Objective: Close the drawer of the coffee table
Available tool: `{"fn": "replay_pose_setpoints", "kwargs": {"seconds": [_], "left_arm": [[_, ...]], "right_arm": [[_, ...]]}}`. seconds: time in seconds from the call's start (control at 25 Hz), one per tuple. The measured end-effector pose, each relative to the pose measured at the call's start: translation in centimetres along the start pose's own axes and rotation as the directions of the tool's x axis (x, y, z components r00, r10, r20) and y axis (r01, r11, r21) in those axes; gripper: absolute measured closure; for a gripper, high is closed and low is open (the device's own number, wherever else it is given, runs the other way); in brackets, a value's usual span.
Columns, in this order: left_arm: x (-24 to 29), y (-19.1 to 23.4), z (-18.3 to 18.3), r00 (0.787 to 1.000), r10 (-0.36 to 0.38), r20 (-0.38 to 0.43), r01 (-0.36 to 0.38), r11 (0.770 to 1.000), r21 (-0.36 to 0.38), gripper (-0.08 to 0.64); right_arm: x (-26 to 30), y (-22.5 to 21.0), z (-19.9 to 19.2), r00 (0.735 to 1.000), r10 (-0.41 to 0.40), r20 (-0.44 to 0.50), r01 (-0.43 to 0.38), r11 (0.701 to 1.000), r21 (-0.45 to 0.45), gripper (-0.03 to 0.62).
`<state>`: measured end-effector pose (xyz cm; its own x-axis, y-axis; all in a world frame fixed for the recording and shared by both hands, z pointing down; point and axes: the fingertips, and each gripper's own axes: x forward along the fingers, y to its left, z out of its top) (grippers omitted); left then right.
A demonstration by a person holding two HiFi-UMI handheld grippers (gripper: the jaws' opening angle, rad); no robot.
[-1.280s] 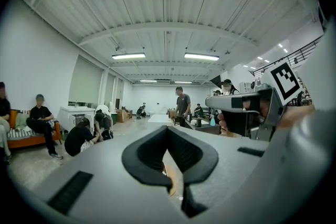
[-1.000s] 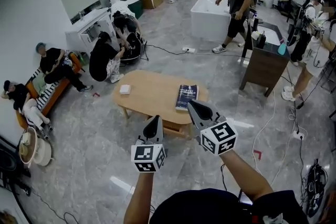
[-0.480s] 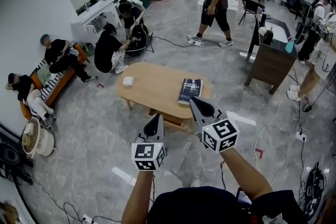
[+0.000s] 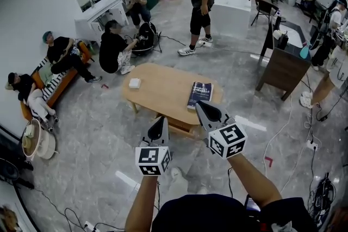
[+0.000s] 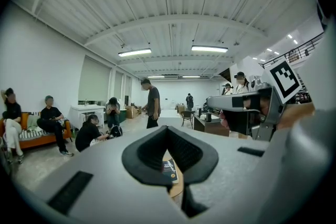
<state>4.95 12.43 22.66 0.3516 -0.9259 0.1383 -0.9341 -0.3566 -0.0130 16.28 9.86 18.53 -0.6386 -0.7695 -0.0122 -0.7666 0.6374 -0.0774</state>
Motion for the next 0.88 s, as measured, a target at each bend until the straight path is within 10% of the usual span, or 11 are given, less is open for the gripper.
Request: {"fn": "replay_pose_setpoints", "kwargs": {"seconds": [0.88], "left_arm": [[6.3, 8.9, 0.1, 1.000, 0.024, 0.002, -0.024, 1.000, -0.018, 0.561]], "right_arm": [[10.3, -1.7, -0.9, 0.999, -0.027, -0.039, 0.026, 1.000, -0.005, 0.580]]}}
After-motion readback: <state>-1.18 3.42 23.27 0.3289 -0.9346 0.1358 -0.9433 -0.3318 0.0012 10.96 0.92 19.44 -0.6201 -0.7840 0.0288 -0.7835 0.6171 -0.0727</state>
